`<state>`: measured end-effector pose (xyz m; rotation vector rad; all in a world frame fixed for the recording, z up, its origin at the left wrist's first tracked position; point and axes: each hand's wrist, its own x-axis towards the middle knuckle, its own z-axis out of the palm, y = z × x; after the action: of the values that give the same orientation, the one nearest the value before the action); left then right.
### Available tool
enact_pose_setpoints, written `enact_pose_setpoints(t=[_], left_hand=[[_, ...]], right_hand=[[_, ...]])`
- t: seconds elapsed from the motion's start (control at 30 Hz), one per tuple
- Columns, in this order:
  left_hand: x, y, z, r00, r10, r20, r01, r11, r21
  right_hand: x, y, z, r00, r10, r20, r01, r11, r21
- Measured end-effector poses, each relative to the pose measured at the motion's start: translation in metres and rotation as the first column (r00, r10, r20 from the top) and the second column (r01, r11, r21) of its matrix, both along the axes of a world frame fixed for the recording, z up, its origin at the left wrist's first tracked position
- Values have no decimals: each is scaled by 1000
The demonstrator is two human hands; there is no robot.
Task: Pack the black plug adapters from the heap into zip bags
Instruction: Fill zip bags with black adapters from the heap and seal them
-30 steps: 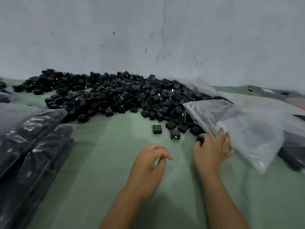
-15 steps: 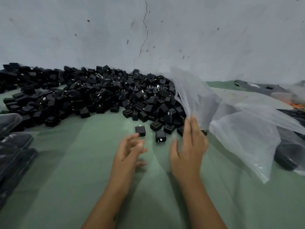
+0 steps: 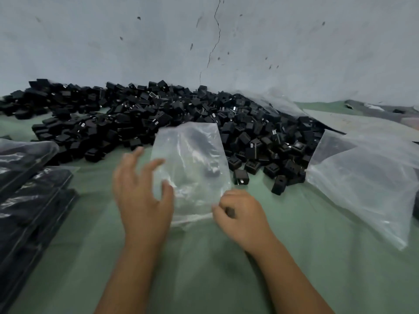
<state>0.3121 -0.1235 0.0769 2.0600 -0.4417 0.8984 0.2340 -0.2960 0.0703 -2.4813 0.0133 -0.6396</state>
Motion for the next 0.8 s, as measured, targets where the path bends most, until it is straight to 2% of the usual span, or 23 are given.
enact_pose_setpoints(t=[0.07,0.13,0.2,0.27,0.33,0.37,0.47,0.5,0.57,0.63,0.7,0.8], left_hand=[[-3,-9,-6,955,-91,-283,175,941,290],[-5,-13,-15,865,3,-501,302,795,526],[-8,-14,-19,803,121,-584,381,649,659],[-17,-11,-11,778,160,-607,419,589,691],[-31,-2,3,798,178,-576,411,538,736],[-37,6,13,823,155,-547,387,551,739],[-40,30,29,847,115,-518,240,787,568],[-37,36,27,877,116,-467,180,821,541],[-31,39,15,884,132,-449,175,796,579],[-27,34,-2,854,96,-512,318,682,659],[-25,27,-15,836,43,-548,428,574,698],[-21,26,-20,832,-32,-554,455,610,649]], right_hand=[[-3,-2,2,999,-22,-28,27,977,212],[-4,-5,6,998,-27,-54,46,925,376],[-5,-11,7,997,-62,-51,79,886,457],[-9,-14,7,994,-92,-50,105,867,486],[-13,-17,7,993,-83,-87,115,864,491],[-14,-18,9,990,-63,-123,116,867,485],[-15,-19,24,958,39,-283,107,869,482],[-16,-19,32,951,46,-305,108,876,470],[-14,-15,46,966,-20,-256,123,911,394],[-4,4,59,983,-31,-182,89,943,320],[15,37,63,979,124,-161,-70,950,304],[51,80,44,898,322,-300,-244,931,271]])
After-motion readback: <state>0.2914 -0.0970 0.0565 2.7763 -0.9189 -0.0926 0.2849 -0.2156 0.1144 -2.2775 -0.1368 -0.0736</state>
